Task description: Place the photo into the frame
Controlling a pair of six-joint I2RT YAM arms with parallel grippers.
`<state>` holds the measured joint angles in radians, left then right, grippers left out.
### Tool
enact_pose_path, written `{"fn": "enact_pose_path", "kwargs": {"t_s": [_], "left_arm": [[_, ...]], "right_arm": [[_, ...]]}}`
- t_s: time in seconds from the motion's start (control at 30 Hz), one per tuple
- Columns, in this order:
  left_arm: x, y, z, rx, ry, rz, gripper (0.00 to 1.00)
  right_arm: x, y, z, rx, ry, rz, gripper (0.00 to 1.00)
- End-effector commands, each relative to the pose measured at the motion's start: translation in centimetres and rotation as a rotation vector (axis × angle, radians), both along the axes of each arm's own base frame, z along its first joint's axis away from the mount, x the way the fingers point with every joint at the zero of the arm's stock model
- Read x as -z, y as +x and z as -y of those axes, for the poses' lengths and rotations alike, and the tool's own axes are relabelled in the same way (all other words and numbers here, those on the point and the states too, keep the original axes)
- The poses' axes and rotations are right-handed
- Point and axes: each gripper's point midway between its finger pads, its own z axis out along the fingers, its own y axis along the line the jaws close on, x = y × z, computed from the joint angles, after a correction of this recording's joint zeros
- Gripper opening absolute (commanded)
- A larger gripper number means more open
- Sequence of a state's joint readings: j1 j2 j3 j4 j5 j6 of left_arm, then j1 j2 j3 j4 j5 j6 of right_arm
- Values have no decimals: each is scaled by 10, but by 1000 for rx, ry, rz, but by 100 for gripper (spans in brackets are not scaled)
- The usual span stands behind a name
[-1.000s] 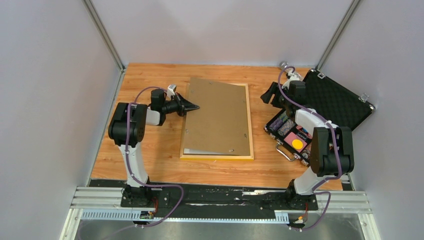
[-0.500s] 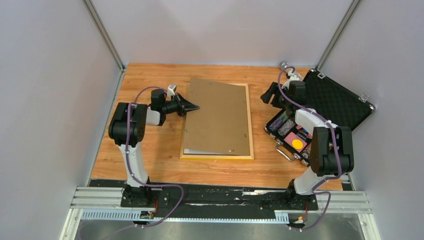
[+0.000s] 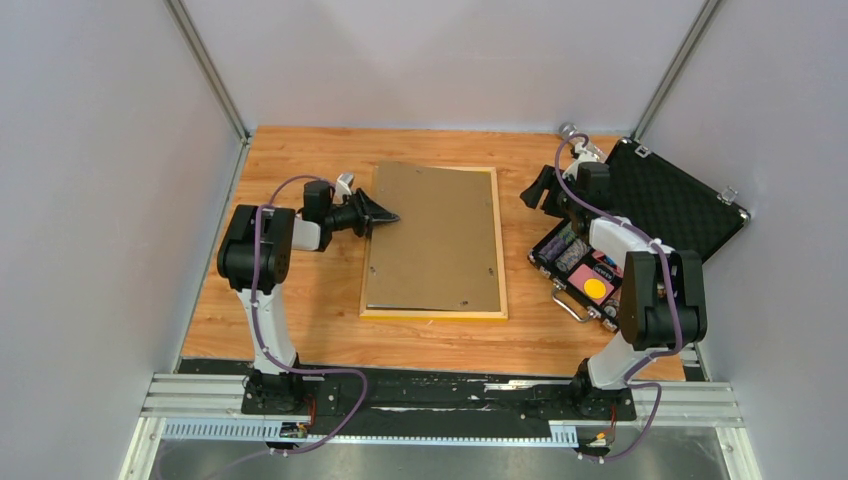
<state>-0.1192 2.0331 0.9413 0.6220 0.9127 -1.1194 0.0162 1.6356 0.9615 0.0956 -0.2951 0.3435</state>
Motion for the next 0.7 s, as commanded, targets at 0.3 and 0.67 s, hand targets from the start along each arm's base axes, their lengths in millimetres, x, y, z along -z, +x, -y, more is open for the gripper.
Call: {"fn": "enact_pose_path", "kwargs": {"t_s": [0.3,0.67], "left_arm": [[-25,9,-1,51,130,105,66],[-17,4,4,108,197,75,85]], "right_arm": [[-6,5,-2,-4,26,39,67],[-6,5,-1,-4,24,41,67]]}}
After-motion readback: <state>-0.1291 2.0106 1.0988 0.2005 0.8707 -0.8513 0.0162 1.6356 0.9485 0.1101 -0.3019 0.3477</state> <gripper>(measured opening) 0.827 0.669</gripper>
